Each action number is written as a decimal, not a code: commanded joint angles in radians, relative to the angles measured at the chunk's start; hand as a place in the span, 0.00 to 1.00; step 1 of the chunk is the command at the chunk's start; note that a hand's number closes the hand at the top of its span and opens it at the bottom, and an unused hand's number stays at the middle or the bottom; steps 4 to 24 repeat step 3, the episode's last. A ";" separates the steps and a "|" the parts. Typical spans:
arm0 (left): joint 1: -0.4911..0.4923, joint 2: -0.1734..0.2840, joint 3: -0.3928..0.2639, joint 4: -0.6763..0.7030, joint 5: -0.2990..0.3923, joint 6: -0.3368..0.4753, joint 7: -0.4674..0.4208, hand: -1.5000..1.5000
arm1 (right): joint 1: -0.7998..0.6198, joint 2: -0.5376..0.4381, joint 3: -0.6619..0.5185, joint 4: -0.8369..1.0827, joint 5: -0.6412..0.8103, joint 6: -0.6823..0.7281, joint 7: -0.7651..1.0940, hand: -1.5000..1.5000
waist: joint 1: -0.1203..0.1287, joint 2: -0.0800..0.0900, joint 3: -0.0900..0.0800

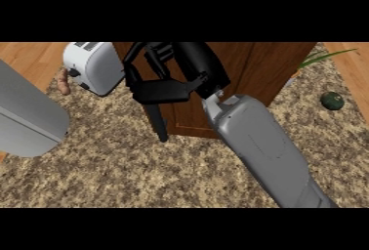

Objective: Pick up the bottled water, place it into the cabinet and close the cabinet

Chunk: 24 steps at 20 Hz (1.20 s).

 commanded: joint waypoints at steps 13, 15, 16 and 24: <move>-0.043 -0.003 -0.010 0.013 0.015 0.014 0.020 1.00 | -0.037 -0.058 -0.114 0.204 0.000 -0.027 -0.002 1.00 | -0.011 0.067 0.006; -0.043 -0.003 -0.010 0.013 0.015 0.014 0.020 1.00 | -0.037 -0.058 -0.114 0.204 0.000 -0.027 -0.002 1.00 | -0.011 0.067 0.006; -0.043 -0.003 -0.010 0.013 0.015 0.014 0.020 1.00 | -0.037 -0.058 -0.114 0.204 0.000 -0.027 -0.002 1.00 | -0.011 0.067 0.006; -0.043 -0.003 -0.010 0.013 0.015 0.014 0.020 1.00 | -0.037 -0.058 -0.114 0.204 0.000 -0.027 -0.002 1.00 | -0.011 0.067 0.006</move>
